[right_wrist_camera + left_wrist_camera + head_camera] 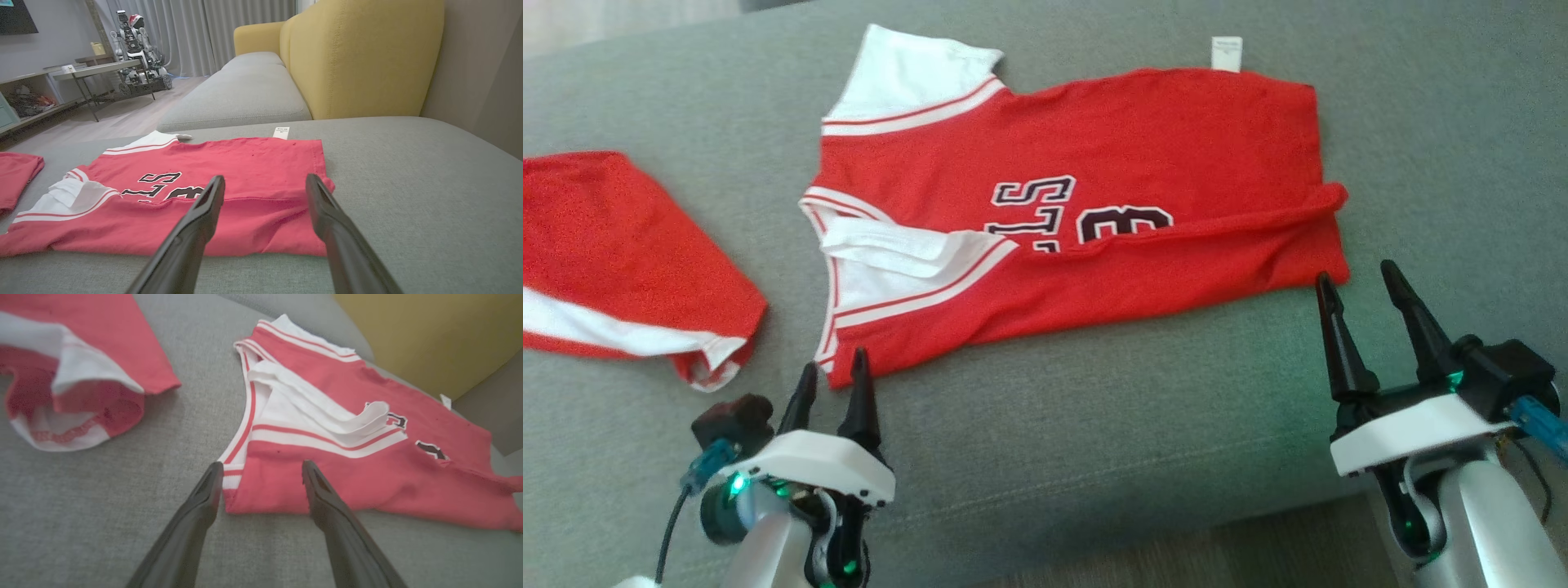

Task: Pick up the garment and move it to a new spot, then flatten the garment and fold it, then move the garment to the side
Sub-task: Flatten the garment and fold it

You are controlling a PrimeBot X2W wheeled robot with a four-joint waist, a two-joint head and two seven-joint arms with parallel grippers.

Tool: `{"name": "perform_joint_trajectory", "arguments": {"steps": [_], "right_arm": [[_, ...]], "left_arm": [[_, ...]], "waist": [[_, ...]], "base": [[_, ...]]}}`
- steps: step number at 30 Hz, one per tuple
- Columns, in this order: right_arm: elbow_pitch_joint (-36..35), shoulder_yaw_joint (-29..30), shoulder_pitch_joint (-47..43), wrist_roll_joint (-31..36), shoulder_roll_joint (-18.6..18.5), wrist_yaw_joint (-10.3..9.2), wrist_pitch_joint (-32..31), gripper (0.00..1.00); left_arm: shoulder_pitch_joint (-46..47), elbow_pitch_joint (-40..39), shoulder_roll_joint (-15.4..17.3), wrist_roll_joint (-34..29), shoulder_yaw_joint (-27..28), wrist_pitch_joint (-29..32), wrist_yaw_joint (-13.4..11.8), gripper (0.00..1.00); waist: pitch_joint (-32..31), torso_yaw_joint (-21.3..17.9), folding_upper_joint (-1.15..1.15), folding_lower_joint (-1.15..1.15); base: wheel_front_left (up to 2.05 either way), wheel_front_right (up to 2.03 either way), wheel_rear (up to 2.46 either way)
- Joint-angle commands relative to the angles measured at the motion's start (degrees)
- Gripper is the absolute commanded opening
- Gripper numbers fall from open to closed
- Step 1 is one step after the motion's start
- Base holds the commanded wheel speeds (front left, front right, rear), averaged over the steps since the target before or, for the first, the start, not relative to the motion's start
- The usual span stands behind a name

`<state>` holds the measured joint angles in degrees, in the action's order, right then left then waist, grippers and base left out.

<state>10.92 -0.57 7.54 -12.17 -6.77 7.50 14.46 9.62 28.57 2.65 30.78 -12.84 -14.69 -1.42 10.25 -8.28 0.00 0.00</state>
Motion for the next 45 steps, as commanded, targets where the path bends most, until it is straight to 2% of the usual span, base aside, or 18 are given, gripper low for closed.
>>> {"name": "perform_joint_trajectory", "arguments": {"steps": [1, 3, 5, 10, 11, 12, 18, 21, 29, 34, 45], "right_arm": [[-2.3, -1.0, 1.4, -0.2, 0.3, -0.01, 0.5, 1.0], [-2.8, -0.9, 1.6, -0.9, 0.8, -0.01, 0.5, 1.0], [-2.9, -1.1, 1.6, -1.1, 1.0, -0.01, 0.5, 1.0], [-3.0, -0.6, 1.7, -1.4, 1.4, -0.01, 0.5, 1.0], [-2.9, -0.5, 1.6, -1.4, 1.5, -0.01, 0.5, 1.0], [-2.7, -0.3, 1.6, -1.4, 1.5, -0.01, 0.5, 1.0], [0.7, 1.6, 1.9, -2.3, 2.3, -0.01, 0.5, 1.0], [5.1, 4.0, 3.1, -4.4, 3.1, -0.01, -0.3, 1.0], [21.2, 12.4, 11.4, -20.4, 3.9, -0.01, -4.3, 1.0], [29.9, 13.1, 16.7, -24.6, 3.9, -0.01, -5.0, 1.0], [39.4, 12.2, 22.1, -23.4, 3.2, -0.01, -4.6, 1.0]], "left_arm": [[2.1, -0.2, 0.2, -0.7, 1.6, -0.3, -1.0, 1.0], [3.8, 4.3, 0.2, -1.8, 2.5, -0.3, -3.7, 1.0], [4.7, 7.6, 0.2, -1.9, 2.9, -0.3, -5.2, 1.0], [7.0, 13.6, 0.2, -1.6, 1.9, -0.3, -4.3, 1.0], [7.3, 14.5, 0.2, -1.7, 1.5, -0.3, -3.9, 0.43], [7.6, 15.1, 0.2, -1.7, 1.1, -0.3, -3.3, 0.0], [8.5, 14.0, 0.2, -2.3, 0.6, -0.3, -1.3, 0.0], [8.1, 9.4, 0.2, -3.2, 1.3, -0.3, -0.3, 0.0], [4.9, -2.9, 0.2, -5.4, 0.7, -0.3, 0.6, 0.0], [4.1, -5.7, 0.2, -5.6, -1.5, -0.3, 0.3, 0.0], [4.9, -7.2, 0.2, -6.0, -3.2, -0.3, -0.2, 0.0]], "waist": [[0.9, -1.0, 0.0, 0.0], [1.7, -2.0, 0.0, 0.0], [2.0, -2.6, 0.0, 0.0], [2.4, -3.5, 0.0, 0.0], [2.4, -3.6, 0.0, 0.0], [2.4, -3.6, 0.0, 0.0], [2.1, -2.6, 0.0, 0.0], [2.0, -1.5, 0.0, 0.0], [2.2, 2.3, 0.0, 0.0], [3.2, 4.0, 0.0, 0.0], [5.3, 6.0, 0.0, 0.0]], "base": [[0.0, 0.0, 0.0], [0.0, 0.0, 0.0], [0.0, 0.0, 0.0], [0.0, 0.0, 0.0], [0.0, 0.0, 0.0], [0.0, 0.0, 0.0], [0.0, 0.0, 0.0], [0.0, 0.0, 0.0], [0.0, 0.0, 0.0], [0.0, 0.0, 0.0], [0.0, 0.0, 0.0]]}}
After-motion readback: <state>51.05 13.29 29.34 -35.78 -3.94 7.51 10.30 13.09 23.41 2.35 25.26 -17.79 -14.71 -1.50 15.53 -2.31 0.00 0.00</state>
